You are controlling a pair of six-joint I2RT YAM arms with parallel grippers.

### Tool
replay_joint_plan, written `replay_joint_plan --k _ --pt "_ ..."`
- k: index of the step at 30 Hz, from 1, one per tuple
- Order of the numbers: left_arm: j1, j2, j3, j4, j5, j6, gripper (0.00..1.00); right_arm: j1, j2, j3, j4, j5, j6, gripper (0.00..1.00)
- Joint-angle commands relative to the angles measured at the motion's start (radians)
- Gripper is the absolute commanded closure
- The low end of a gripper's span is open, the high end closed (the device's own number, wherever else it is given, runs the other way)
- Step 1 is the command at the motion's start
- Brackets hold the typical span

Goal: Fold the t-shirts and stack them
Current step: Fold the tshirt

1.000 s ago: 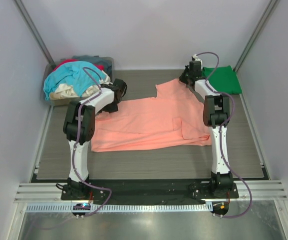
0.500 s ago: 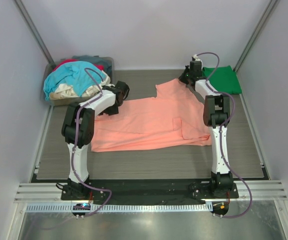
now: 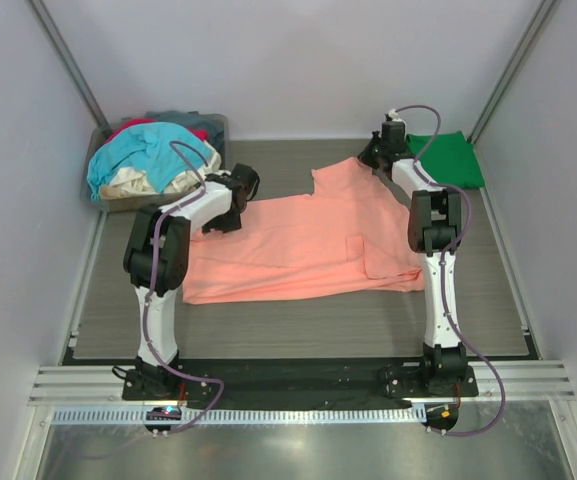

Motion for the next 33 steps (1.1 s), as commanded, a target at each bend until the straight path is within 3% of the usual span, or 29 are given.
replay_joint_plan --k 1,6,9,12,16,25,33 --pt "-0.003 0.003 -0.011 0.031 0.001 -0.019 0.41 0.001 0.045 0.011 -0.1 -0.02 0.001 0.99" --pt "-0.003 0.009 -0.012 0.034 -0.008 -0.025 0.47 -0.002 0.048 0.014 -0.099 -0.026 0.004 0.99" --pt "-0.001 0.007 -0.011 0.039 -0.021 -0.017 0.57 -0.002 0.051 0.018 -0.102 -0.031 0.006 0.99" --pt "-0.001 0.007 -0.009 0.039 -0.033 -0.014 0.7 -0.004 0.051 0.018 -0.1 -0.034 0.006 0.99" --pt "0.002 0.009 -0.006 0.042 -0.048 -0.008 1.0 -0.002 0.051 0.017 -0.1 -0.045 0.003 0.99" --pt "0.046 -0.075 0.07 -0.022 -0.076 0.024 1.0 -0.002 -0.077 -0.029 -0.071 -0.08 -0.013 0.99" --pt "0.097 -0.189 0.095 -0.068 -0.077 0.073 1.0 0.016 -0.28 -0.229 -0.036 -0.088 -0.03 0.99"
